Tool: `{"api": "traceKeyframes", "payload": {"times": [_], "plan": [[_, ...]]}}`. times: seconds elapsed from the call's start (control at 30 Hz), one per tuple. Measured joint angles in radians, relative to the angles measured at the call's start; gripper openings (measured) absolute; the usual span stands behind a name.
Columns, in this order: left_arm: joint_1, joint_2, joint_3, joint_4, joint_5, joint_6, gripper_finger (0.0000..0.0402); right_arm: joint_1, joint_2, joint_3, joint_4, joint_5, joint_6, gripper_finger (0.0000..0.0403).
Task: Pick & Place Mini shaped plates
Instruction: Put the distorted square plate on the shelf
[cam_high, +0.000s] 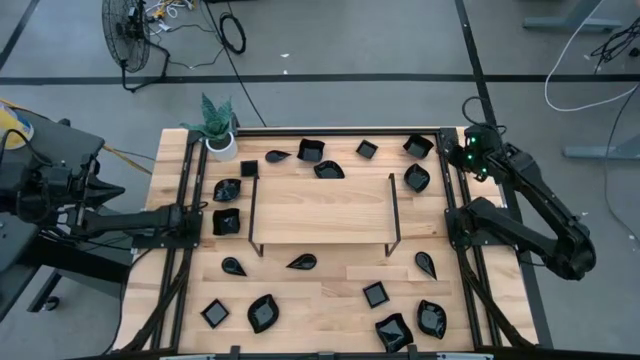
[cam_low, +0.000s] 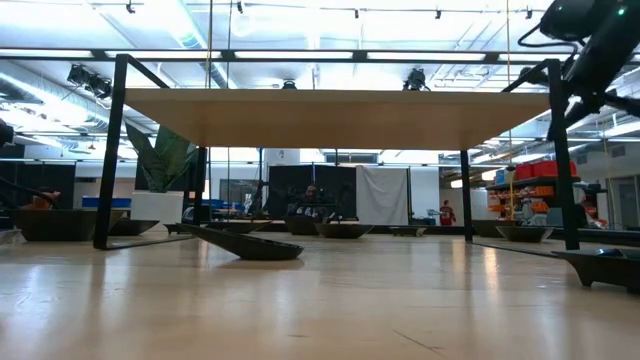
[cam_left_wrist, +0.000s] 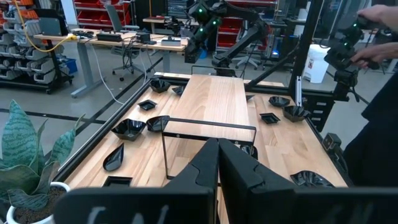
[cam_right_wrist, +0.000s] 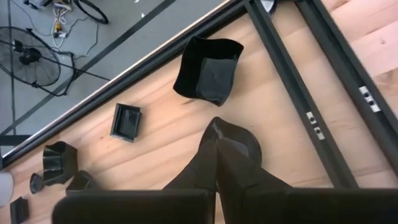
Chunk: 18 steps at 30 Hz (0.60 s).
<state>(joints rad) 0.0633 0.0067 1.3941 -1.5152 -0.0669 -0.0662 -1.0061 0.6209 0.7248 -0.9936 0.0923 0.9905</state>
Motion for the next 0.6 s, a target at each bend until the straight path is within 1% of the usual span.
{"api": "traceKeyframes", "payload": {"times": [0.17,0.33,0.47,0.6], "plan": [[0.000,0.000,0.000,0.000,0.000,0.000,0.0018,0.000,0.002,-0.063,0.085,-0.041,0.007,0.0019],[0.000,0.000,0.000,0.000,0.000,0.000,0.0018,0.000,0.021,-0.107,0.168,-0.077,0.007,0.0050],[0.000,0.000,0.000,0.000,0.000,0.000,0.0018,0.000,0.067,-0.117,0.206,-0.062,-0.002,0.0083],[0.000,0.000,0.000,0.000,0.000,0.000,0.0018,0.000,0.122,-0.117,0.243,-0.007,-0.005,0.0111]]}}
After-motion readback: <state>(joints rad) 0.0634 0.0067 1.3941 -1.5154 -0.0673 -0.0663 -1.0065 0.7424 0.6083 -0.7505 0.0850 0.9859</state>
